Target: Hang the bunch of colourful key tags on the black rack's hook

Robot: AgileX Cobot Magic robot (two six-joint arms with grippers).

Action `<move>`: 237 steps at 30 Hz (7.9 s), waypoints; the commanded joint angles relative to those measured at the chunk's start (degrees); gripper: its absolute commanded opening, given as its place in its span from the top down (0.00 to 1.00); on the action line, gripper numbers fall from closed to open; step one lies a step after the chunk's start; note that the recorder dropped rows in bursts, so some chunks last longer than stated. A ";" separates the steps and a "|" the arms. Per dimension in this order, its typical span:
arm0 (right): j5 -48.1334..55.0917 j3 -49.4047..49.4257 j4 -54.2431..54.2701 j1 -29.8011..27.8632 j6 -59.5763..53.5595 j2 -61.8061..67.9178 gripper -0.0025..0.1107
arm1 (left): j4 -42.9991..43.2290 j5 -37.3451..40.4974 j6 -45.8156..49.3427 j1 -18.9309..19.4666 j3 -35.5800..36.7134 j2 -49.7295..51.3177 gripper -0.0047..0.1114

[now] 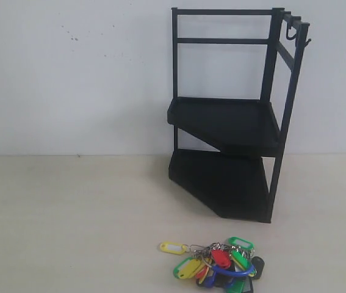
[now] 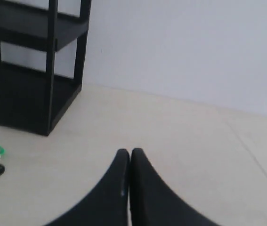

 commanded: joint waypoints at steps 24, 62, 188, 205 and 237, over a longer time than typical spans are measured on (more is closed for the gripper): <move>10.55 -31.19 4.55 0.15 6.47 20.08 0.98 | -0.11 -0.64 0.02 0.19 -0.14 0.20 0.92; 31.73 -58.26 3.36 32.48 -25.00 86.67 0.81 | -0.11 -0.64 0.02 0.19 -0.14 0.20 0.92; 4.25 -48.79 -11.53 31.19 22.28 52.70 0.98 | -0.11 -0.64 0.02 0.19 -0.14 0.20 0.92; 5.68 -48.79 -12.97 13.30 25.36 54.04 0.98 | -0.11 -0.64 0.02 0.19 -0.14 0.20 0.92; 11.90 -86.97 -12.09 12.78 2.28 91.67 0.98 | -0.11 -0.64 0.02 0.19 -0.14 0.20 0.92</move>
